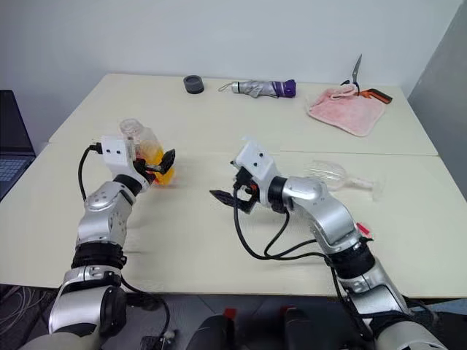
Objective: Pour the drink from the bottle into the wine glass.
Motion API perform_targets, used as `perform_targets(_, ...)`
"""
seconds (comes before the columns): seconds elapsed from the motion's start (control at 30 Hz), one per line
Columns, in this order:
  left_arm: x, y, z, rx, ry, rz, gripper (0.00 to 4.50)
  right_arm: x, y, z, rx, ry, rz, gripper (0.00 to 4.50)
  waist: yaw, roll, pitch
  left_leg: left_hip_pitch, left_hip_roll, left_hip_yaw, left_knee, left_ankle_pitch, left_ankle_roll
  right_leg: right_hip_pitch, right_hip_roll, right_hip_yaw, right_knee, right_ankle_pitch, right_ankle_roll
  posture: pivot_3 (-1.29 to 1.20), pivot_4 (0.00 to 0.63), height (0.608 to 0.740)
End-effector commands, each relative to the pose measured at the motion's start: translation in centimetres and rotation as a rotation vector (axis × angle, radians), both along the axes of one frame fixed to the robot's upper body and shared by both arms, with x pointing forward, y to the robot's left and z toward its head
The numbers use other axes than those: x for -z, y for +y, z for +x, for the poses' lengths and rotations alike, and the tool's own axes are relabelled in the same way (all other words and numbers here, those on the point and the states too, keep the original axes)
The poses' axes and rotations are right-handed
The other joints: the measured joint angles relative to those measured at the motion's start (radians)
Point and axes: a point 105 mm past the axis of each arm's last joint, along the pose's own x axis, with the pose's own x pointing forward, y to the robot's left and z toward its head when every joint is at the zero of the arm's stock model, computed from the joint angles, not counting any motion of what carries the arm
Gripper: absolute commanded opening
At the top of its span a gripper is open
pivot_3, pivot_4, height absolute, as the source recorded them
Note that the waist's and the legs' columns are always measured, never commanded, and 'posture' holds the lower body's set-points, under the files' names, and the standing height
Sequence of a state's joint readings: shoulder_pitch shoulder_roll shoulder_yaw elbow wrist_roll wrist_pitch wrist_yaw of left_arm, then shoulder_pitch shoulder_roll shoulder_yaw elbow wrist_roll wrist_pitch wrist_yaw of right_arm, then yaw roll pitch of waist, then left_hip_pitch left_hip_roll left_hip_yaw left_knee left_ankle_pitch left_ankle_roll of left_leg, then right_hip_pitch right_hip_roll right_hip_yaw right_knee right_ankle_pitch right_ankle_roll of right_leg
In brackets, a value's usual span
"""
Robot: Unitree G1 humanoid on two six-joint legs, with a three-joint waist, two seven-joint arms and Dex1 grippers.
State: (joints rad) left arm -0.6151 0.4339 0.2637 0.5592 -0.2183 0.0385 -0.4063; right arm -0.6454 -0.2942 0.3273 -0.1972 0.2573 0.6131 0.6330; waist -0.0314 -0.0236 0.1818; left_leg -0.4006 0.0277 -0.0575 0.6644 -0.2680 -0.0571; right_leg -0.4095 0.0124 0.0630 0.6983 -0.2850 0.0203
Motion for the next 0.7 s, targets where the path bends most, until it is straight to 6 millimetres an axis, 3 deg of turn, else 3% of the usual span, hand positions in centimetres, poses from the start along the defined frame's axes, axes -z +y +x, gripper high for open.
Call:
perform_targets(0.03,-1.5,0.5,-1.1,-0.042,-0.088,0.034,4.48,-1.6,-1.4,-1.1,0.001,-0.110,0.036,4.50,0.000,0.000,0.000,0.000,0.000,0.000,0.000,0.000,0.000,0.000,0.000,0.000,0.000,0.000,0.000,0.00,0.150,0.740)
perform_targets(0.33,-1.8,1.1,-4.7,-0.148,-0.145,0.117,4.48,0.1,-6.5,-1.9,0.220,-0.145,0.005,4.50,0.001,0.000,0.000,0.001,0.001,0.000,0.000,0.000,0.000,0.001,-0.001,0.001,0.000,0.000,0.000,0.00,0.150,0.740)
perform_targets(0.4,-1.4,-0.2,-5.7,-0.091,-0.141,0.161,4.48,0.3,-8.3,-2.1,0.296,-0.175,-0.038,4.50,0.001,0.000,0.000,0.001,0.001,0.000,0.000,0.000,0.000,0.001,-0.001,0.001,0.000,0.000,0.000,0.00,0.150,0.740)
perform_targets(0.5,-0.5,-5.6,-7.8,0.191,-0.114,0.195,4.48,0.8,-12.1,-2.1,0.459,-0.263,-0.195,4.50,0.003,0.000,0.000,0.002,0.001,0.001,-0.001,0.000,0.000,0.002,-0.001,0.001,-0.001,0.000,0.000,0.00,0.150,0.740)
perform_targets(0.6,0.2,-9.6,-9.2,0.451,-0.059,0.172,4.48,1.4,-14.1,-2.1,0.550,-0.327,-0.333,4.50,0.007,0.000,0.000,0.002,-0.001,0.000,0.000,0.000,0.000,0.004,-0.001,0.001,-0.002,0.000,0.001,0.00,0.150,0.740)
perform_targets(0.7,0.5,-12.2,-10.2,0.660,-0.015,0.207,4.48,2.0,-16.1,-1.4,0.641,-0.414,-0.490,4.50,0.002,0.000,0.000,0.004,-0.002,0.003,0.000,0.000,0.000,0.004,0.003,0.002,-0.002,0.000,0.001,0.00,0.150,0.740)
